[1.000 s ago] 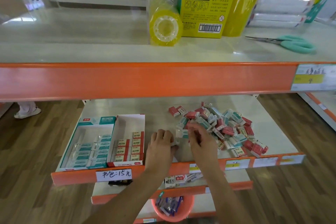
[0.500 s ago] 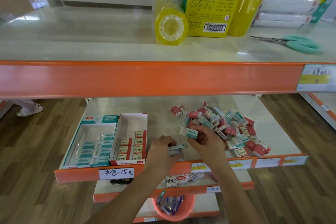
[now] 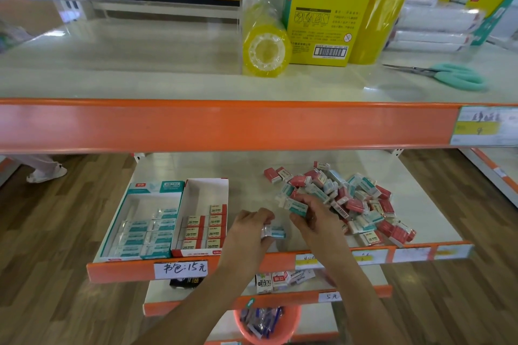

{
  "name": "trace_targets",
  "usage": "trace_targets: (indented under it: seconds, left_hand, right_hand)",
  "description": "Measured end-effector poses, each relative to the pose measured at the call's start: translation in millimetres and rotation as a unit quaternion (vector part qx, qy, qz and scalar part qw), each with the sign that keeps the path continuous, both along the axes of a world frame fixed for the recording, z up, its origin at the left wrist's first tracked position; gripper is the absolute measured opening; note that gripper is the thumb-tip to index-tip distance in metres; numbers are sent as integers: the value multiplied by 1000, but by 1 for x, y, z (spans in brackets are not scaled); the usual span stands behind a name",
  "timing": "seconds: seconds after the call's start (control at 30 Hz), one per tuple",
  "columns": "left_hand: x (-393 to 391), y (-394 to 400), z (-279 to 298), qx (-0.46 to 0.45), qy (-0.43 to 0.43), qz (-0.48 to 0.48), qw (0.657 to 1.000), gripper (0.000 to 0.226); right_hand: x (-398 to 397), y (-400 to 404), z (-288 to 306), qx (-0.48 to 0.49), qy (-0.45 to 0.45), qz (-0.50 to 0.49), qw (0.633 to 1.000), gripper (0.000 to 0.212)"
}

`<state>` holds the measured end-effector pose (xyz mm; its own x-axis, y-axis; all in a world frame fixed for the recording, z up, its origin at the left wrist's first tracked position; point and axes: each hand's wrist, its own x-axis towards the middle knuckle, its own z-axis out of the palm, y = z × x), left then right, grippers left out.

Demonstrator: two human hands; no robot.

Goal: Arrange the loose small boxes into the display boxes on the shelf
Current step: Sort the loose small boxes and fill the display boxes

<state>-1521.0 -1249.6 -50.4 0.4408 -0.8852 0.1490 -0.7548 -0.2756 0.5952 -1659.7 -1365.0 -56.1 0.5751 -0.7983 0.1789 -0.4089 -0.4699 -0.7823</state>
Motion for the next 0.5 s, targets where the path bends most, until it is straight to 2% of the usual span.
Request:
trace_targets:
  seconds: [0.1, 0.17, 0.27, 0.5]
  left_hand:
    - [10, 4, 4, -34, -32, -9, 999, 38]
    - [20, 9, 9, -41, -37, -11, 998, 35]
    - [38, 20, 14, -44, -42, -5, 998, 32]
    - [82, 56, 24, -47, -66, 59, 995, 35]
  right_hand:
    - [7, 0, 7, -51, 38, -3, 998, 36]
    - [16, 3, 13, -77, 32, 3, 997, 34]
    - [36, 11, 19, -76, 23, 27, 997, 32]
    - [91, 36, 16, -64, 78, 88, 991, 32]
